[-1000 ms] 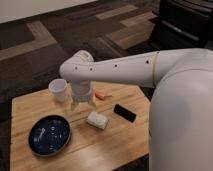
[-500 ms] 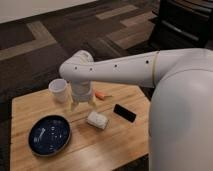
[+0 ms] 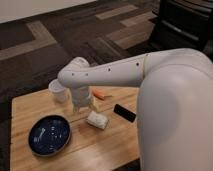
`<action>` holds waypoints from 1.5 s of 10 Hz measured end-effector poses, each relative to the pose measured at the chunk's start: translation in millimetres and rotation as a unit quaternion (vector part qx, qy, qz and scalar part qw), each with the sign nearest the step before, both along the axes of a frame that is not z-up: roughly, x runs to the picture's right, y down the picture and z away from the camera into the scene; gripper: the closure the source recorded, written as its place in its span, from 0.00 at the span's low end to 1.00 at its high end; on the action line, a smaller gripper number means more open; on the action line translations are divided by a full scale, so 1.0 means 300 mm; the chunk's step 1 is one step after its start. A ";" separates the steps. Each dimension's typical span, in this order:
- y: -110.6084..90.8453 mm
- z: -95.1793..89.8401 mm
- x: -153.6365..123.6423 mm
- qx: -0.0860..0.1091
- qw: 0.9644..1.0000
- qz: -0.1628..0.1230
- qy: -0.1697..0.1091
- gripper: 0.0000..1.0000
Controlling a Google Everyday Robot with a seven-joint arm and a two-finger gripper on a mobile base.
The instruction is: Push the ceramic bowl across the table
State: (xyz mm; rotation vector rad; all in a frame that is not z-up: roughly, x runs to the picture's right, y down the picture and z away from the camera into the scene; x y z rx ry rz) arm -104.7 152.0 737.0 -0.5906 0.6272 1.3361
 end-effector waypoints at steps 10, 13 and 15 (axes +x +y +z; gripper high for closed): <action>0.108 0.077 -0.358 -0.037 0.981 -0.149 -0.121 0.35; 0.094 0.081 -0.764 -0.027 0.937 -0.241 -0.251 0.35; -0.009 0.070 -0.882 -0.009 0.917 -0.283 -0.283 0.35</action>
